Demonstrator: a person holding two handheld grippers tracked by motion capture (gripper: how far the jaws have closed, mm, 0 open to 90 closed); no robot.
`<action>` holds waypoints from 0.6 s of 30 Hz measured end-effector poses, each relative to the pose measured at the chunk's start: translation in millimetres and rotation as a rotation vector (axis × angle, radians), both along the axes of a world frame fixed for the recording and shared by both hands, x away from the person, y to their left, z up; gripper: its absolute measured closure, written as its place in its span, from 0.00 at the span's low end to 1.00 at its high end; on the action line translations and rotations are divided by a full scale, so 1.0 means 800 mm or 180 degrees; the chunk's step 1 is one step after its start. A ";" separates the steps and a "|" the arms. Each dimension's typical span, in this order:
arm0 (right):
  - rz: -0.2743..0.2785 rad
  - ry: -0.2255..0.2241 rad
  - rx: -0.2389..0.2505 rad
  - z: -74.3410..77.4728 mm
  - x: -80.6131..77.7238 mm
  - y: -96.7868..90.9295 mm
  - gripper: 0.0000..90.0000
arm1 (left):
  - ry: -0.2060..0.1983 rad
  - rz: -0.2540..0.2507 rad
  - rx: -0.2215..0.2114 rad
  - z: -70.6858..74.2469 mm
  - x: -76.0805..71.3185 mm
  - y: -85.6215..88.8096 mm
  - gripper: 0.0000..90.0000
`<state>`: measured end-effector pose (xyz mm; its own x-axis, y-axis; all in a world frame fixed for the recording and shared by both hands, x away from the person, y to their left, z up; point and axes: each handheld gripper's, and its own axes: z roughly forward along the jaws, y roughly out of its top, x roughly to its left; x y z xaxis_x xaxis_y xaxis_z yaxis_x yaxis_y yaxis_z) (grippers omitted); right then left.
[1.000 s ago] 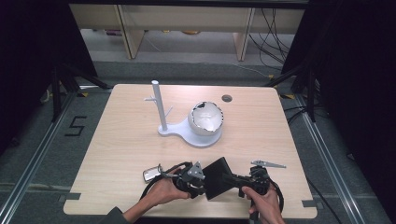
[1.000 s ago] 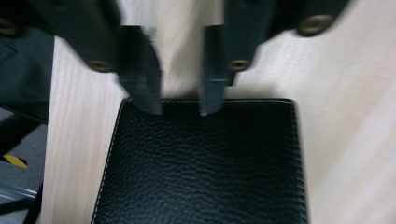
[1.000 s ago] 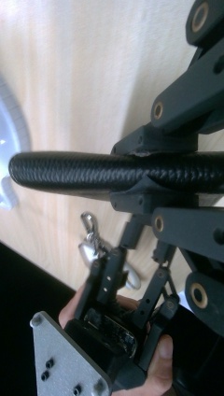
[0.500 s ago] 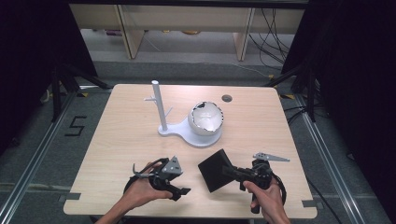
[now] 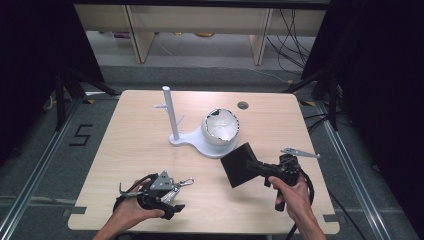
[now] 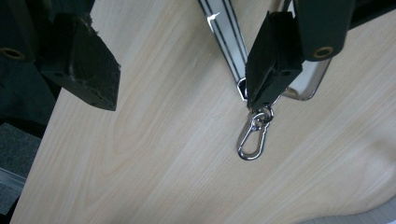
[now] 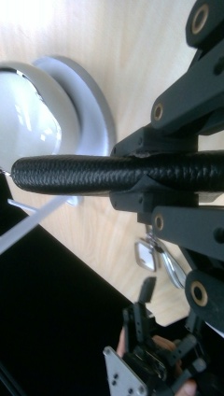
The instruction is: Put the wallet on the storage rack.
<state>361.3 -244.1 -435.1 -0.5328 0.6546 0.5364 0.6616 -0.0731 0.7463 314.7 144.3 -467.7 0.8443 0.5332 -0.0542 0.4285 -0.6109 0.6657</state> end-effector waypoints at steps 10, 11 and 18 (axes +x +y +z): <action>-0.0099 -0.0035 -0.0007 0.024 0.029 -0.009 0.86 | 0.0031 0.0067 -0.0094 0.000 -0.008 0.018 0.28; -0.0113 -0.0095 -0.0068 0.025 0.033 -0.010 0.86 | 0.0033 0.0100 -0.0098 -0.001 -0.008 0.019 0.28; -0.0161 -0.0092 -0.0075 0.043 0.053 -0.008 0.86 | 0.0082 0.0088 -0.0130 -0.005 -0.009 0.024 0.28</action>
<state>404.0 -250.4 -400.5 -0.5136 0.6934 0.5054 0.6357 -0.0881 0.7669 307.2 163.6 -471.6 0.8273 0.5532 -0.0979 0.4622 -0.5711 0.6783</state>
